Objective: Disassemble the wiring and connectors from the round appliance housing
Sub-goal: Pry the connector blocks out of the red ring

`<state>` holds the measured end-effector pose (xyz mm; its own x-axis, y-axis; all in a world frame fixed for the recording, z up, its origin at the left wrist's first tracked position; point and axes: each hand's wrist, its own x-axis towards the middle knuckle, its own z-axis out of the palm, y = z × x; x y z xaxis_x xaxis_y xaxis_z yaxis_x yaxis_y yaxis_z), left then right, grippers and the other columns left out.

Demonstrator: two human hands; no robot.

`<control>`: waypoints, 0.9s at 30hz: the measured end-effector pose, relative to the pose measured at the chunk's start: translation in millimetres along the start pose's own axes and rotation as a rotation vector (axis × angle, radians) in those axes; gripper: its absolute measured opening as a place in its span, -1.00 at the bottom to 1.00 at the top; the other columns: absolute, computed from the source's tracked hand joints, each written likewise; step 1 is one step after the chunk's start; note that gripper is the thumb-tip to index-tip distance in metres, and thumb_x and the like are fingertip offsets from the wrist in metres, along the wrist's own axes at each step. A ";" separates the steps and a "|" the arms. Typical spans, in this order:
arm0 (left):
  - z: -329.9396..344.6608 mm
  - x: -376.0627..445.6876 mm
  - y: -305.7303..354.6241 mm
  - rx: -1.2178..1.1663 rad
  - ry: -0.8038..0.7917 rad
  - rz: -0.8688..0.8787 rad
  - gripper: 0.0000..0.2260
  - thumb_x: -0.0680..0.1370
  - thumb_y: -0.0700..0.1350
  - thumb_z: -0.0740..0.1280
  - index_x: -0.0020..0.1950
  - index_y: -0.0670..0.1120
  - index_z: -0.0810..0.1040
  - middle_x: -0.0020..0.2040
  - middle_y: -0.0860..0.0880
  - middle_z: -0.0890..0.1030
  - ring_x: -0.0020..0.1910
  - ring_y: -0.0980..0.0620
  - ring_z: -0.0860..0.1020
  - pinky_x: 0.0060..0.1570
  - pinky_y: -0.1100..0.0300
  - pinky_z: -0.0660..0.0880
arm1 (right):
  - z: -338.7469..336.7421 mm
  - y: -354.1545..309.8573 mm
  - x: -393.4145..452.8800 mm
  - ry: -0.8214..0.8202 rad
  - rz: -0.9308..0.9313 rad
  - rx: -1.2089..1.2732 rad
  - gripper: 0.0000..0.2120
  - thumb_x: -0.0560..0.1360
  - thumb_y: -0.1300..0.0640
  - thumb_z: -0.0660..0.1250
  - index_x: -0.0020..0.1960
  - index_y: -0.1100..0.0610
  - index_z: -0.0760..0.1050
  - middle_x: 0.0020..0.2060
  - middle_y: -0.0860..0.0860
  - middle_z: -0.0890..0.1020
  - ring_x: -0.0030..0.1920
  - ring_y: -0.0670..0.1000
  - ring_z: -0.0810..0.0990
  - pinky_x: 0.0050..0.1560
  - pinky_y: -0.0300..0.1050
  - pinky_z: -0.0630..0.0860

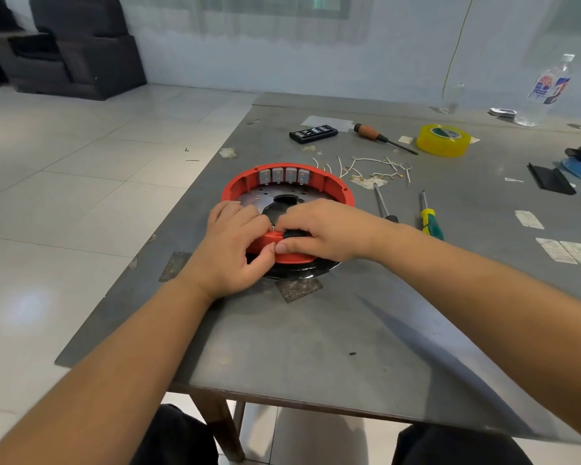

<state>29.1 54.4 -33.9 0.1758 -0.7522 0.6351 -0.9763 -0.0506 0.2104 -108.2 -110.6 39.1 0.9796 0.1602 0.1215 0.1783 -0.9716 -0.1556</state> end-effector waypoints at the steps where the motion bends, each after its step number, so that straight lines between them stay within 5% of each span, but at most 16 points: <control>1: 0.0 -0.1 -0.2 0.000 0.001 -0.003 -0.78 0.56 0.02 0.23 -0.10 -0.12 0.52 -0.18 -0.01 0.43 -0.08 -0.08 0.38 0.19 0.03 0.25 | 0.3 0.3 -0.3 0.007 -0.007 -0.005 -0.68 0.65 -0.08 0.28 -0.01 0.20 0.54 -0.23 -0.05 0.47 -0.19 -0.01 0.43 -0.14 -0.06 0.35; 12: 0.2 -0.5 1.2 -0.007 0.010 0.007 -0.77 0.58 0.02 0.23 -0.09 -0.11 0.54 -0.18 -0.01 0.45 -0.08 -0.07 0.39 0.16 0.05 0.23 | 4.7 4.0 -4.1 0.081 -0.005 0.007 -0.70 0.64 -0.11 0.28 0.10 0.12 0.60 -0.13 0.00 0.64 -0.12 0.00 0.57 -0.06 0.06 0.49; 17: -1.1 0.4 2.6 0.032 0.013 0.008 -0.74 0.57 0.04 0.23 -0.08 -0.12 0.55 -0.18 -0.02 0.47 -0.08 -0.09 0.40 0.18 -0.02 0.30 | 5.4 8.9 -10.5 0.109 0.159 0.132 -0.40 0.44 -0.36 0.38 0.35 -0.06 0.42 -0.06 -0.24 0.55 -0.10 -0.23 0.53 0.01 -0.27 0.46; 21: -6.8 2.7 4.7 0.004 -0.034 -0.022 -0.62 0.58 0.19 0.24 0.19 -0.04 0.61 -0.07 0.11 0.50 -0.01 0.04 0.41 0.32 0.03 0.23 | 26.3 7.3 -27.6 0.234 0.281 -0.193 -0.35 0.37 -0.58 0.15 0.10 -0.05 0.41 -0.05 -0.15 0.54 0.02 -0.10 0.46 0.29 -0.02 0.27; 27: -23.7 35.1 12.7 0.012 -0.312 -0.011 -0.53 0.55 0.25 0.21 0.38 0.10 0.56 0.08 0.16 0.63 -0.01 0.15 0.52 0.15 0.04 0.42 | 42.2 8.4 -35.9 0.384 0.223 -0.056 -0.72 0.52 -0.20 0.23 -0.01 0.01 0.38 -0.11 -0.10 0.42 0.03 -0.03 0.36 0.28 0.05 0.26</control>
<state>25.8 43.0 8.6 0.1410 -0.9166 0.3740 -0.9763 -0.0661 0.2061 -137.9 -117.2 -8.0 0.8858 -0.1203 0.4482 -0.0489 -0.9846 -0.1677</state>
